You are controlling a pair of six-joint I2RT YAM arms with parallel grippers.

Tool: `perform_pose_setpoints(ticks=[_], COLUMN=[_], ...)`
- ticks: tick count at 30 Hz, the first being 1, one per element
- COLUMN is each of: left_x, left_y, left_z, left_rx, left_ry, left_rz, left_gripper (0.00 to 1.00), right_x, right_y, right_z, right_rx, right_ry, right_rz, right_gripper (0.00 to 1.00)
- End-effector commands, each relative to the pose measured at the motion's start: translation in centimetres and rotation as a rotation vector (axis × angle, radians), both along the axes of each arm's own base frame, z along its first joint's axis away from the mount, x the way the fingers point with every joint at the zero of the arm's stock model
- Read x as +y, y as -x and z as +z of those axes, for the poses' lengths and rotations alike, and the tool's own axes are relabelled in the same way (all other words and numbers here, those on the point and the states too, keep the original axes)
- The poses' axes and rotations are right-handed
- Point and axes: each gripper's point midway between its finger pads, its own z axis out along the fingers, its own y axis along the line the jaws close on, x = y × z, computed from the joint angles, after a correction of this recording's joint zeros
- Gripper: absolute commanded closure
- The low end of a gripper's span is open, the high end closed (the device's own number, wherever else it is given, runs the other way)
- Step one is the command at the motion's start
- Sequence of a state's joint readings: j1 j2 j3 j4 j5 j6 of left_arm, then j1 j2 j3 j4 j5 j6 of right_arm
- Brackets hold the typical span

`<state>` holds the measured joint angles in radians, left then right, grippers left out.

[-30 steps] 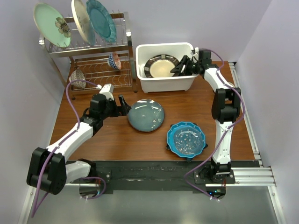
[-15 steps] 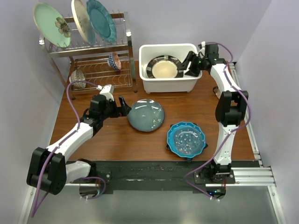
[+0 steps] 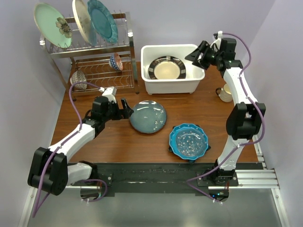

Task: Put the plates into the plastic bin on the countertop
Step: Place the plate in the plastic bin, then pick up the plate at the center of the board.

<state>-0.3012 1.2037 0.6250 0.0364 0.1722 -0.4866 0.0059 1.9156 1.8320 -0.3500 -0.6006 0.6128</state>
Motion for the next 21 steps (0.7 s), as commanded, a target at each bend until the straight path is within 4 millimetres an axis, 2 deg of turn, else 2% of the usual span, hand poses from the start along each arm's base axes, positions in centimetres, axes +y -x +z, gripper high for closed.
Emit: perform_pose_setpoints(ticks=[1, 13, 21], left_x=[-0.1, -0.4, -1.1], left_y=[-0.4, -0.3, -0.2], left_z=[-0.1, -2.1, -3.8], left_rx=[-0.014, 0.049, 0.102], left_ry=[0.017, 0.024, 0.042], left_rz=[0.0, -0.001, -0.03], left_gripper=[0.0, 0.02, 0.12], right_x=[1.3, 3.6, 6.1], right_y=[2.7, 8.3, 11.4], right_z=[2.2, 0.4, -2.3], right_rx=[-0.053, -0.026, 0.021], right_ry=[-0.046, -0.007, 0.014], right_rz=[0.06, 0.146, 0.234], right_gripper=[0.31, 0.31, 0.32])
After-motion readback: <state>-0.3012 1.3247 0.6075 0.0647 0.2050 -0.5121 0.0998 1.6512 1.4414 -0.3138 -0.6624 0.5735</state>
